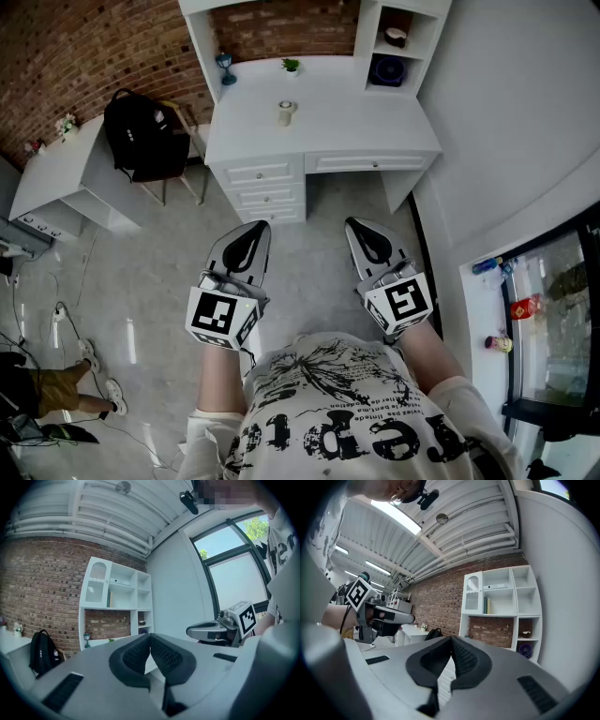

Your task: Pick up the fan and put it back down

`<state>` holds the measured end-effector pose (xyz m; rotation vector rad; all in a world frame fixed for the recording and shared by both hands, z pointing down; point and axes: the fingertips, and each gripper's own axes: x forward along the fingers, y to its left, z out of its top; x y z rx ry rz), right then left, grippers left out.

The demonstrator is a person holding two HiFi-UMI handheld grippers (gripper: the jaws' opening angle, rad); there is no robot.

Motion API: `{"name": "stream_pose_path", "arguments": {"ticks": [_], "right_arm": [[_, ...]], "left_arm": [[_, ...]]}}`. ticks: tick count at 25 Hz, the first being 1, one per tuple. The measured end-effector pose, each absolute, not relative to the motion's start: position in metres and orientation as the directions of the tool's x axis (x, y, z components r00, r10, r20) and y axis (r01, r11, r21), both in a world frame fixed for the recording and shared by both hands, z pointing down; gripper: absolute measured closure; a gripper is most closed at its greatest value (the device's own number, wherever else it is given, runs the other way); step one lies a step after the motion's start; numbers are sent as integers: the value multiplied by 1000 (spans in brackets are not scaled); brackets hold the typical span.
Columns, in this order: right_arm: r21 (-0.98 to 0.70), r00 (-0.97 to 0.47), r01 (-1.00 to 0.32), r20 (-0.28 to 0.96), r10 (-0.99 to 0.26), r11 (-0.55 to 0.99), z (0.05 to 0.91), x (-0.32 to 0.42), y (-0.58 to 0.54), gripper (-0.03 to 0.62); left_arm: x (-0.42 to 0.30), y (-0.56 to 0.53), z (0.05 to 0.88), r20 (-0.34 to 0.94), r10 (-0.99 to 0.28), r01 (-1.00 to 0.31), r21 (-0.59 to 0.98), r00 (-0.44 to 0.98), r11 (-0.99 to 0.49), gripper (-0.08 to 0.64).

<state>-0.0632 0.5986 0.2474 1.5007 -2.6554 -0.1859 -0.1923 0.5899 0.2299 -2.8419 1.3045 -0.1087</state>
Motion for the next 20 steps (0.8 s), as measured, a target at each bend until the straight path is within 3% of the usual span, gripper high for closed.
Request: {"name": "stream_pose_path", "arguments": {"ticks": [14, 15, 16, 20], "right_arm": [[122, -477, -872, 16, -879, 475, 255, -90, 586, 578], [112, -470, -876, 13, -883, 468, 256, -92, 584, 578], [104, -462, -882, 11, -887, 460, 258, -95, 582, 577], [112, -446, -888, 24, -895, 445, 267, -106, 573, 577]], "left_arm": [[-223, 577, 233, -1, -742, -742, 11, 671, -671, 546], [-228, 574, 232, -30, -748, -748, 19, 663, -664, 390], [-232, 571, 231, -57, -755, -755, 21, 653, -655, 174], [-248, 559, 242, -60, -762, -762, 34, 644, -647, 170]]}}
